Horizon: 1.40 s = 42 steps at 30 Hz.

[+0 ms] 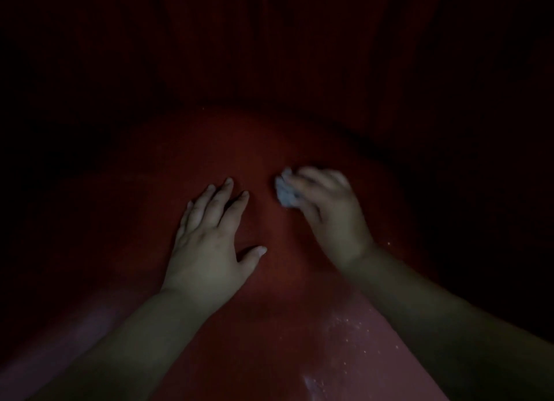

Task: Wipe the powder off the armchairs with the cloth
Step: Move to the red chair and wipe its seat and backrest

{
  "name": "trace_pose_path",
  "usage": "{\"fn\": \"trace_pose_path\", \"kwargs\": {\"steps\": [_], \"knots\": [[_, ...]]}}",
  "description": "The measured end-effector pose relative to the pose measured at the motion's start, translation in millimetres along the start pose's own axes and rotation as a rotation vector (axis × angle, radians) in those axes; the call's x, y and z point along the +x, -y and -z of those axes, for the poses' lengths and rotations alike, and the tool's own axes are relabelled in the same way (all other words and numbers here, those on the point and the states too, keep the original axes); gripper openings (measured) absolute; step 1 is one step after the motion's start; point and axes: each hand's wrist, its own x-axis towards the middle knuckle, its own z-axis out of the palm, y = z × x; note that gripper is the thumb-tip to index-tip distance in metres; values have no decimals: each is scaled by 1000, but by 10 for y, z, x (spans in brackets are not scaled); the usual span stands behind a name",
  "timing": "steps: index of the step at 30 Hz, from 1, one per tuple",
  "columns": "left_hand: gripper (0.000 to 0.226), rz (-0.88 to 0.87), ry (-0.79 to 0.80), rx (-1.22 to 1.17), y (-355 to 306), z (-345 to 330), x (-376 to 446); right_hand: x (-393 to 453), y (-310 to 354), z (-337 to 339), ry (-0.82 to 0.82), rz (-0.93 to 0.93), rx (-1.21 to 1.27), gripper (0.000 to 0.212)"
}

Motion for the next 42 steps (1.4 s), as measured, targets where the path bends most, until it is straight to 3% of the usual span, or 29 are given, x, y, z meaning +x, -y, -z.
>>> {"fn": "trace_pose_path", "kwargs": {"steps": [3, 7, 12, 15, 20, 24, 26, 31, 37, 39, 42], "knots": [[84, -14, 5, -9, 4, 24, -16, -290, -188, 176, -54, -72, -59, 37], [84, -24, -3, 9, 15, 12, -55, 106, -189, 3, -242, -244, -46, 37], [86, -16, 7, 10, -20, -24, -158, -384, 270, -150, -9, 95, 31, 30], [86, -29, 26, 9, -38, -46, -284, -690, 16, 92, -26, 73, -37, 28], [85, -47, 41, 19, -78, -117, -448, -474, -159, 114, -216, -184, -107, 36], [85, -50, 45, 25, -121, -149, -495, -1022, 204, -13, -41, 73, -26, 28], [84, -66, 55, 31, -147, -157, -513, -1288, 105, 102, -27, 103, -35, 26], [80, -101, 82, 29, -247, -210, -555, -1108, -371, 315, -278, -268, -146, 37], [78, -81, 104, 14, -391, -255, -617, -1689, 154, 166, -182, -92, -28, 28], [78, -94, 116, 13, -411, -266, -651, -1845, 72, 293, -253, -140, -49, 27], [78, -99, 133, 7, -416, -279, -678, -1661, -264, 395, -471, -364, -80, 32]]}}
